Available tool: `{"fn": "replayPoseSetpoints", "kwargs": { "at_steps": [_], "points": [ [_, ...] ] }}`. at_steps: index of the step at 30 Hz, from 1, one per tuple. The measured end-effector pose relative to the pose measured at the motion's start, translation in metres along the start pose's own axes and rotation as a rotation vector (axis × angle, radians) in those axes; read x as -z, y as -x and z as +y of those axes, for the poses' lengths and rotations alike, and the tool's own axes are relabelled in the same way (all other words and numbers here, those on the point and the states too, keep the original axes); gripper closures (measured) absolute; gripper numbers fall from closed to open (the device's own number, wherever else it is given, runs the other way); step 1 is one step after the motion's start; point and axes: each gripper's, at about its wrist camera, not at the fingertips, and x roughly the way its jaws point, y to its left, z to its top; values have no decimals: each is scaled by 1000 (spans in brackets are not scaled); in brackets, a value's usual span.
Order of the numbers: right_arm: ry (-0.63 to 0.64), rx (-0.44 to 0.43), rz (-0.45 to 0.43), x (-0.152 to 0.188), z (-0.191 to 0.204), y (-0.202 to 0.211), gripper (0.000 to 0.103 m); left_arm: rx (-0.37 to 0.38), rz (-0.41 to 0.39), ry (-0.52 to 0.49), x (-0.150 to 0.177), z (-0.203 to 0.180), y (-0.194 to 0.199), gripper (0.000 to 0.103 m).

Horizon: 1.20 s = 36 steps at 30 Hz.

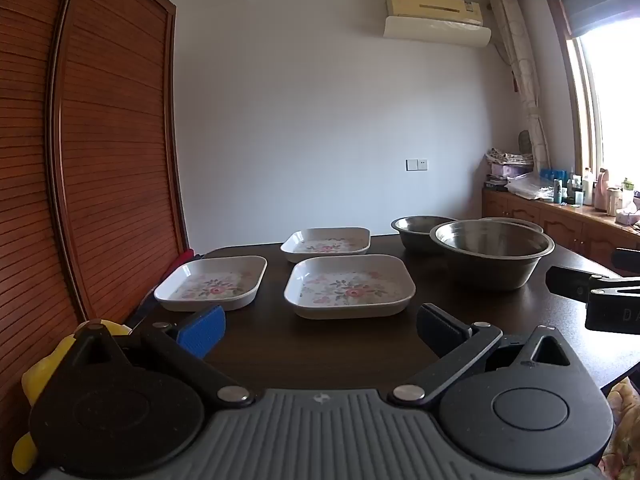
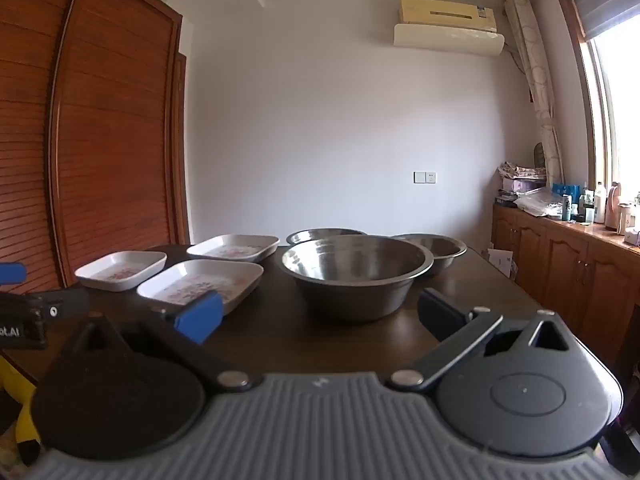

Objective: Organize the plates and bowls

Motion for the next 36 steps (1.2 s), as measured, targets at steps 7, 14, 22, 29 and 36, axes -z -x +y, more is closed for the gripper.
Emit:
{"fn": "replayPoseSetpoints", "kwargs": {
  "at_steps": [7,14,22,29,36],
  "points": [
    [7,5,-8,1,0,0,0,2,3,3,0,0,0,0],
    [7,4,3,0,-2,-2,0,5,-1,0,3,0,3,0],
    [9,6,-1,1,-1,0,0,4,4,0,0,1,1,0],
    [7,5,1,1,-2,1,0,3,3,1,1,1,1,0],
    [6,6,2,2,-2,1,0,4,5,2,2,1,1,0]
  ]
}}
